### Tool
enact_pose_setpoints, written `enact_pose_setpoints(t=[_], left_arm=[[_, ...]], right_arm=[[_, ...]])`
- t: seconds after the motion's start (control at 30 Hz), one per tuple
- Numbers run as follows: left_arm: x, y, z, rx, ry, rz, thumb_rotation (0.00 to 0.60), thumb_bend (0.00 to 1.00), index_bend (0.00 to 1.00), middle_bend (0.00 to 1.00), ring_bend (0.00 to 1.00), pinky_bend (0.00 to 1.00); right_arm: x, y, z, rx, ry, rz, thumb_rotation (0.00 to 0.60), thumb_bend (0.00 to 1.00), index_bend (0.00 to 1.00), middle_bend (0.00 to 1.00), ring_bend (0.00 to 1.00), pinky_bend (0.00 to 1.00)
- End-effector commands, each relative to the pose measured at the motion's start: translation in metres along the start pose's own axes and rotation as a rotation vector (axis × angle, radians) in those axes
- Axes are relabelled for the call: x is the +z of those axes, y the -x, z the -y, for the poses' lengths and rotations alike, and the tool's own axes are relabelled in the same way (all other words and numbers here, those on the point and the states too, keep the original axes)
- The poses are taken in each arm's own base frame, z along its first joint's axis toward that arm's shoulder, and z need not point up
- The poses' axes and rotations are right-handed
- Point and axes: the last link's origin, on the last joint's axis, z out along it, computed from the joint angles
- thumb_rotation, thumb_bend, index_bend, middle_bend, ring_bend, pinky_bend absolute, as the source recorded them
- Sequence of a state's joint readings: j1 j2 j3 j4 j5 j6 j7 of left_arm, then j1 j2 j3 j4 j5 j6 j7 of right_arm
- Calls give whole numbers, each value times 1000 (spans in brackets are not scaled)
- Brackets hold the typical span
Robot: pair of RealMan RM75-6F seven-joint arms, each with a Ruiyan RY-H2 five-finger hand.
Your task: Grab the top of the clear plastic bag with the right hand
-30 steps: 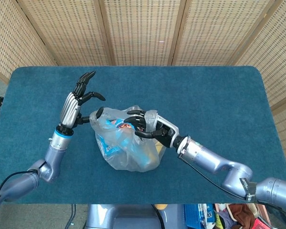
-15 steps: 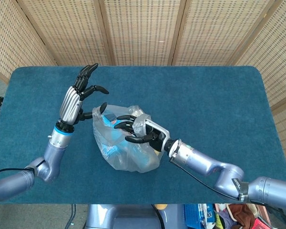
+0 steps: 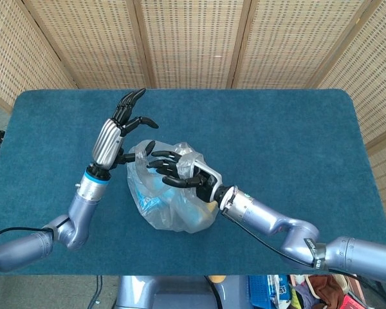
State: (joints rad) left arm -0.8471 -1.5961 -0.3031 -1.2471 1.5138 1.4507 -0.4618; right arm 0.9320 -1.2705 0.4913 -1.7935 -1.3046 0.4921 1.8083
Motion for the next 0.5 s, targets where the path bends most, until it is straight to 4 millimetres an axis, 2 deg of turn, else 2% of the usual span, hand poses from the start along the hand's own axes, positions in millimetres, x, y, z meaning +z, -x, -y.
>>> enact_pose_setpoints(t=[0.03, 0.2, 0.27, 0.5], left_arm=[[4, 2, -2, 4, 4, -1, 600, 380, 399, 0, 0, 0], [14, 1, -8, 19, 23, -12, 600, 378, 395, 0, 0, 0], [16, 0, -10, 25, 28, -13, 600, 379, 395, 0, 0, 0], [23, -2, -15, 54, 52, 1, 600, 377, 390, 0, 0, 0]], right_arm=[[2, 2, -1, -3, 4, 4, 600, 283, 221, 298, 111, 0], [5, 2, -4, 1, 11, 3, 600, 281, 221, 295, 110, 0], [-4, 5, -10, 38, 50, -3, 600, 281, 221, 295, 109, 0], [3, 2, -8, 46, 32, -7, 600, 280, 219, 264, 71, 0]])
